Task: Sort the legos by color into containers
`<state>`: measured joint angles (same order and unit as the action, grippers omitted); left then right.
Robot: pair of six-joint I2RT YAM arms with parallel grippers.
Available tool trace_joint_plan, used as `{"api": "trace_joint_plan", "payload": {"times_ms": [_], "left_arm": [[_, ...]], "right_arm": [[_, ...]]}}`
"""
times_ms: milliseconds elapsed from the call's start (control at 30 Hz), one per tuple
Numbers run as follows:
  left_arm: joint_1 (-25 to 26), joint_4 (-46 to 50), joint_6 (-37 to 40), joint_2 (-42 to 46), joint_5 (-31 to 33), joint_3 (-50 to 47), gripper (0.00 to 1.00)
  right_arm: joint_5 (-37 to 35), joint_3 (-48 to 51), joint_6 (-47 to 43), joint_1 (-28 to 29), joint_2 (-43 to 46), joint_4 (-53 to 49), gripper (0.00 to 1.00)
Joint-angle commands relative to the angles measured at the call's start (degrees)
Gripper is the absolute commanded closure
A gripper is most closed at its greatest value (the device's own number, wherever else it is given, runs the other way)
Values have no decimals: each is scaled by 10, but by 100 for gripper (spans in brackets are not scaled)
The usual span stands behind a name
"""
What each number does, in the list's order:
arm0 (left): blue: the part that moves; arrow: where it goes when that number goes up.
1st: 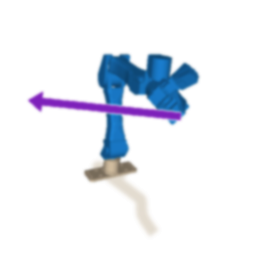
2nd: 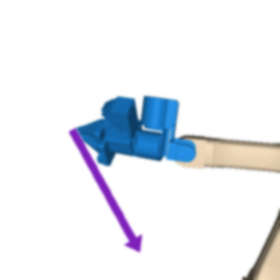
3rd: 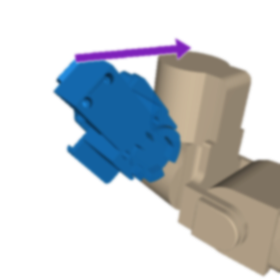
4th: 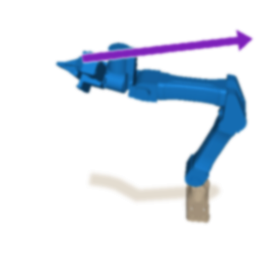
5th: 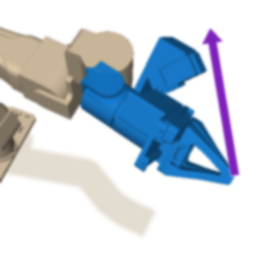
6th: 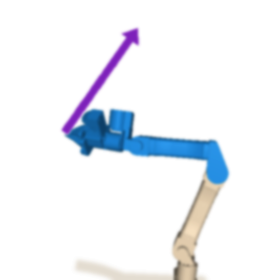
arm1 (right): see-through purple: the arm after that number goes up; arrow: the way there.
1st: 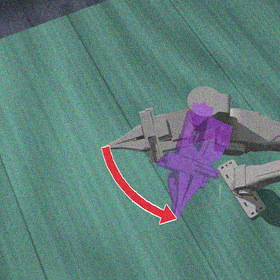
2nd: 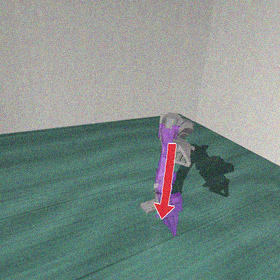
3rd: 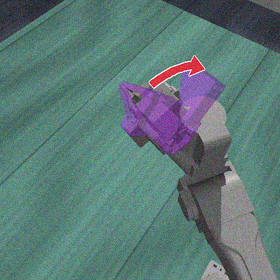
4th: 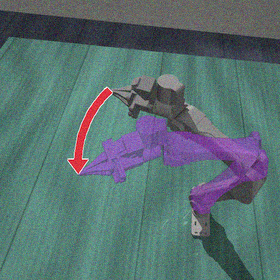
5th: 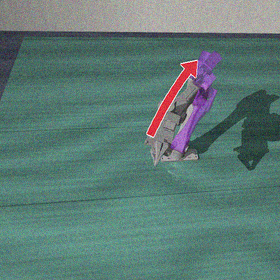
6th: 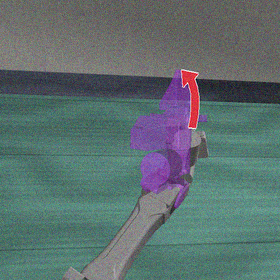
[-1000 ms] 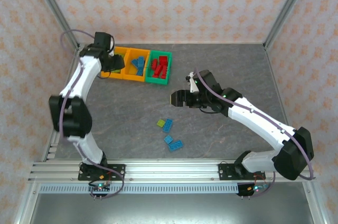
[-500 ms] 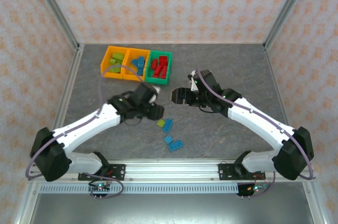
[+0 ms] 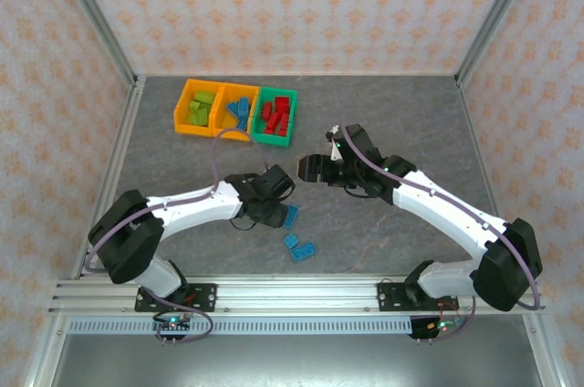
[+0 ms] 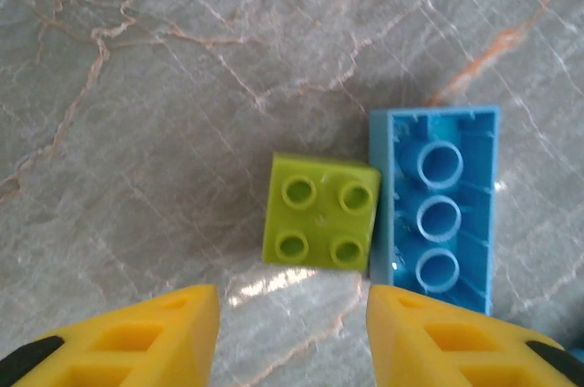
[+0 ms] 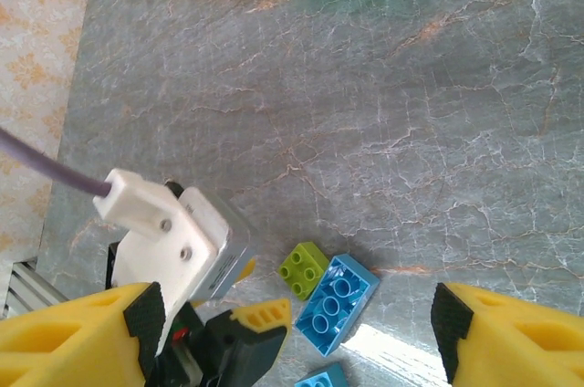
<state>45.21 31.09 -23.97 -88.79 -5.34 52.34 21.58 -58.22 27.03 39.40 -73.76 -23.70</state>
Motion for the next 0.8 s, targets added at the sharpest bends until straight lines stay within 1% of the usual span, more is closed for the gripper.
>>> {"api": "trace_joint_plan", "payload": {"times_ms": [0, 100, 167, 333, 400, 467, 533, 633, 767], "left_arm": [[-21, -40, 6, -22, 26, 5, 54], [-33, -75, 14, -44, 8, 0, 54], [-37, -80, 15, -64, 10, 3, 54], [-57, -68, 7, -73, 61, -19, 55], [-70, -59, 7, -55, 96, -39, 55], [-72, -46, 9, -35, 137, -48, 55], [-72, -40, 10, -16, 148, -52, 55], [-72, -43, 6, 18, 125, -49, 52], [-58, -105, 7, 84, 48, -58, 40]], "right_arm": [[-15, 9, 2, 2, 15, 1, 21], [-21, 15, 3, 2, 18, 2, 21], [-20, 15, 3, 2, 17, 2, 21], [-21, 16, 4, 2, 20, -2, 21], [-24, 19, 2, 2, 22, -2, 21], [-25, 21, 3, 2, 20, 2, 21], [-22, 21, 4, 2, 13, 9, 21], [-11, 10, 4, 2, -6, 9, 21], [-4, 5, 6, 2, -16, 11, 21]]}}
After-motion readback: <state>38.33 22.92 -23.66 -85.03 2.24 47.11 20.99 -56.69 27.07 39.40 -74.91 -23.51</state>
